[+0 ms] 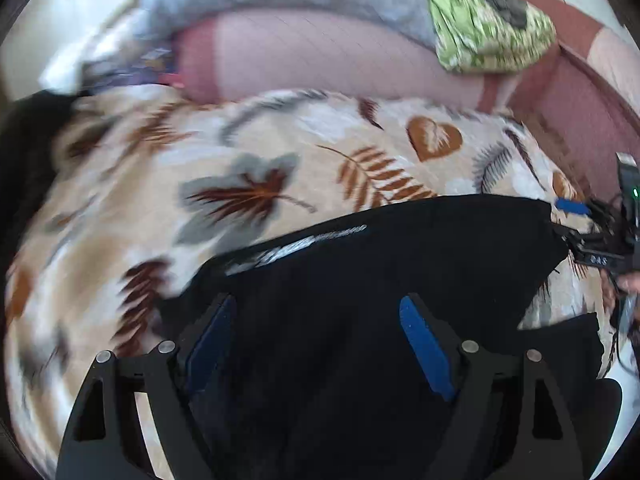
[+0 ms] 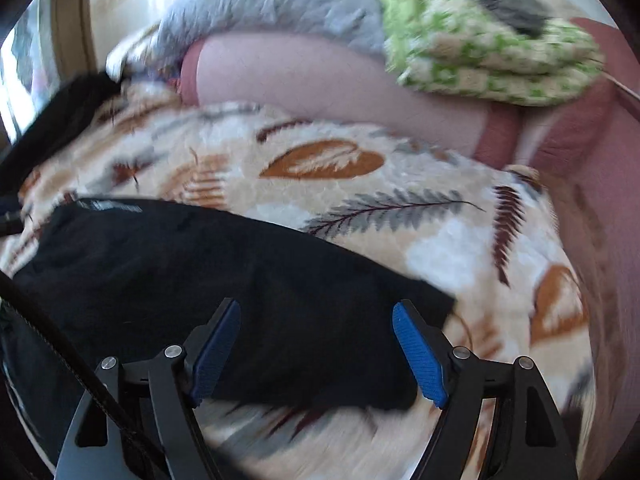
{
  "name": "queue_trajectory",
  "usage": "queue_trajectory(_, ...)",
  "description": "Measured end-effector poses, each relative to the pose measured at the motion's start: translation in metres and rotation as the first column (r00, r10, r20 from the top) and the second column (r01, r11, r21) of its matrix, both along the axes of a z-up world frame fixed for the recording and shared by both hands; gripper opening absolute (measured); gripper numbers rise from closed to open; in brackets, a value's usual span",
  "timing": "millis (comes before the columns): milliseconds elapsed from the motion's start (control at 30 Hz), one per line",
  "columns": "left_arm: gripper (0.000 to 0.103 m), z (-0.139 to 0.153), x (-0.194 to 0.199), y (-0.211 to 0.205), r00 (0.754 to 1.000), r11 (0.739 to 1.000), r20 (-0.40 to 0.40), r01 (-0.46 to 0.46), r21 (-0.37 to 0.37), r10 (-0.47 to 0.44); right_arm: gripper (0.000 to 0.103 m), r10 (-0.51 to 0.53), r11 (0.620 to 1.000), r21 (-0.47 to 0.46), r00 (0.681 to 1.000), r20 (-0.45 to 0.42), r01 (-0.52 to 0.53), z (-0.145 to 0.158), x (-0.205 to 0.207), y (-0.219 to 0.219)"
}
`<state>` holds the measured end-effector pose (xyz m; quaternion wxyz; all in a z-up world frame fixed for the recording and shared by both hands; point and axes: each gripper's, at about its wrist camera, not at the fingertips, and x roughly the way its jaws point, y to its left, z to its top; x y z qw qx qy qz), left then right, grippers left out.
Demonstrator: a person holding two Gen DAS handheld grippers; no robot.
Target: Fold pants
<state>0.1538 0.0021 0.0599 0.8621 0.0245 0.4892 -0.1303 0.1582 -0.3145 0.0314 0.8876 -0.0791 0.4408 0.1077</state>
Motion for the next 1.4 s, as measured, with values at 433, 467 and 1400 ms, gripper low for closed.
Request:
queue_trajectory(433,0.083,-0.073,0.101,-0.034,0.969,0.975,-0.146,0.210,0.064,-0.199,0.083,0.114,0.993,0.018,0.980,-0.166,-0.113,-0.044,0.106,0.002)
queue_trajectory(467,0.086,-0.076,0.103,-0.036,0.965,0.972,-0.151,0.226,0.066,-0.214,0.082,0.120,0.993,0.024,0.977,-0.176,-0.117,-0.047,0.110,0.003)
queue_trajectory(1400,0.005,0.030,-0.073,-0.022,0.982,0.988,0.126,0.137,0.066,-0.144,0.005,0.151,0.979,0.149,0.986,-0.067,-0.140,0.036,-0.043,0.027)
